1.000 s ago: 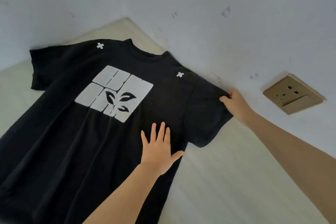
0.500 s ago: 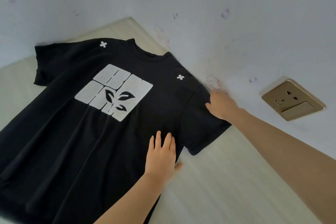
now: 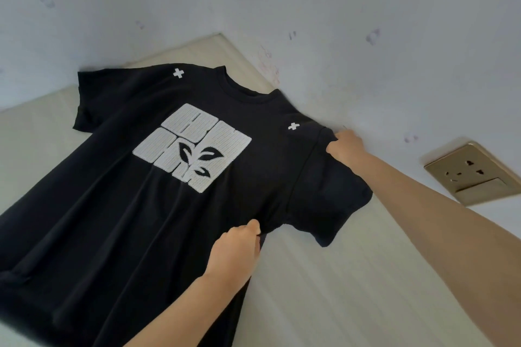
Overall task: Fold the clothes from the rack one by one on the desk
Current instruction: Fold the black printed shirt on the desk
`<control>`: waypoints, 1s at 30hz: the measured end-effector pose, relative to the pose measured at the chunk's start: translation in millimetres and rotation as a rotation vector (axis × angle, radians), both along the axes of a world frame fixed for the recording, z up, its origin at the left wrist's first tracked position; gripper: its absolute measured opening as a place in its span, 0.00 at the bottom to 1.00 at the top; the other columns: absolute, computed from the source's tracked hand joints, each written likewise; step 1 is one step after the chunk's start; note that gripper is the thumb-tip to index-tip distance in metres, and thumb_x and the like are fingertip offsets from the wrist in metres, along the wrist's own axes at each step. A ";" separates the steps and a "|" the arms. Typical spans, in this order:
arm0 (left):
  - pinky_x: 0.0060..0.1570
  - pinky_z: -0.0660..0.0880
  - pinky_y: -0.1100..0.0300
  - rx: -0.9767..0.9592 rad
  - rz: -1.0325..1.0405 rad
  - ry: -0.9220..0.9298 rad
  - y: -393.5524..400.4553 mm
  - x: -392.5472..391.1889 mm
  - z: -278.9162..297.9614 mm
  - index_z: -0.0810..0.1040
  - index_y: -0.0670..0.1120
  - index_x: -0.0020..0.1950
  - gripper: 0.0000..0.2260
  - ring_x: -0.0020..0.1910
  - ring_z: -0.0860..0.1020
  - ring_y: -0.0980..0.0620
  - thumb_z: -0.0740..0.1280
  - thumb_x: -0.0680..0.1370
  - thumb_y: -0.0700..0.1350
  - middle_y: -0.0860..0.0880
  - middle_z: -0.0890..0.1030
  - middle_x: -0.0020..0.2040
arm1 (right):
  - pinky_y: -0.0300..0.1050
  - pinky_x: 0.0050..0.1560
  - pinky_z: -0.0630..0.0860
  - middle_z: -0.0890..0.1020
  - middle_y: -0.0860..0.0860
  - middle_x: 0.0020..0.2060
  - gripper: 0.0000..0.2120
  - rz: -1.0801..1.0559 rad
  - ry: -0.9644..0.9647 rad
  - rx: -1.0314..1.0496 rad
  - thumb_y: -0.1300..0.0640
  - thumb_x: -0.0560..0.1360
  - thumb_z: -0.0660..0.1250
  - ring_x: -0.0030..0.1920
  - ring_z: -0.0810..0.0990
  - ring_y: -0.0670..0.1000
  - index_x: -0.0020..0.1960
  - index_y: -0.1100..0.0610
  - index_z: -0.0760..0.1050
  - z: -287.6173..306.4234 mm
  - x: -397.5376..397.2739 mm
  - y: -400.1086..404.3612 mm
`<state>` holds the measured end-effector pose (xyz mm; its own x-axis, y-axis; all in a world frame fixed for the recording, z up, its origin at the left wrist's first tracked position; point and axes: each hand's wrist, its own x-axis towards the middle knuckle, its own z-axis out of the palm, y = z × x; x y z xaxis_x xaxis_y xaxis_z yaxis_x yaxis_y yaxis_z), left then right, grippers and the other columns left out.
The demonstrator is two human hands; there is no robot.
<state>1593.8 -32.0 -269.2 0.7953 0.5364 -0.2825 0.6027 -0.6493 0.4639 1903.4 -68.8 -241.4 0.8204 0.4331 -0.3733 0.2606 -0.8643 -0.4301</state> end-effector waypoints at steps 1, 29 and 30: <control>0.30 0.68 0.60 -0.041 0.016 -0.044 9.2 -6.5 3.9 0.70 0.47 0.52 0.05 0.29 0.72 0.53 0.57 0.83 0.46 0.50 0.75 0.35 | 0.45 0.40 0.67 0.71 0.52 0.37 0.03 -0.031 0.018 0.033 0.66 0.72 0.60 0.43 0.71 0.56 0.43 0.59 0.68 6.5 0.1 4.0; 0.49 0.78 0.58 -0.557 0.447 0.089 165.2 -132.8 -17.9 0.79 0.49 0.50 0.09 0.45 0.80 0.56 0.67 0.78 0.53 0.51 0.81 0.47 | 0.55 0.59 0.70 0.71 0.63 0.64 0.21 0.573 -0.422 -0.099 0.60 0.78 0.60 0.63 0.69 0.63 0.69 0.65 0.63 -13.7 -82.8 186.8; 0.49 0.79 0.58 -0.546 0.432 0.116 164.6 -137.1 -16.4 0.79 0.49 0.50 0.09 0.44 0.80 0.55 0.67 0.78 0.54 0.51 0.81 0.46 | 0.55 0.60 0.70 0.70 0.62 0.66 0.23 0.611 -0.433 -0.128 0.59 0.78 0.60 0.64 0.68 0.63 0.71 0.64 0.62 -14.3 -84.7 181.7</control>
<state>1456.7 132.6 -285.6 0.4917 0.5544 -0.6715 0.8193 -0.0334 0.5724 1818.7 112.9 -255.7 0.5330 0.8326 -0.1506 0.8319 -0.5482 -0.0863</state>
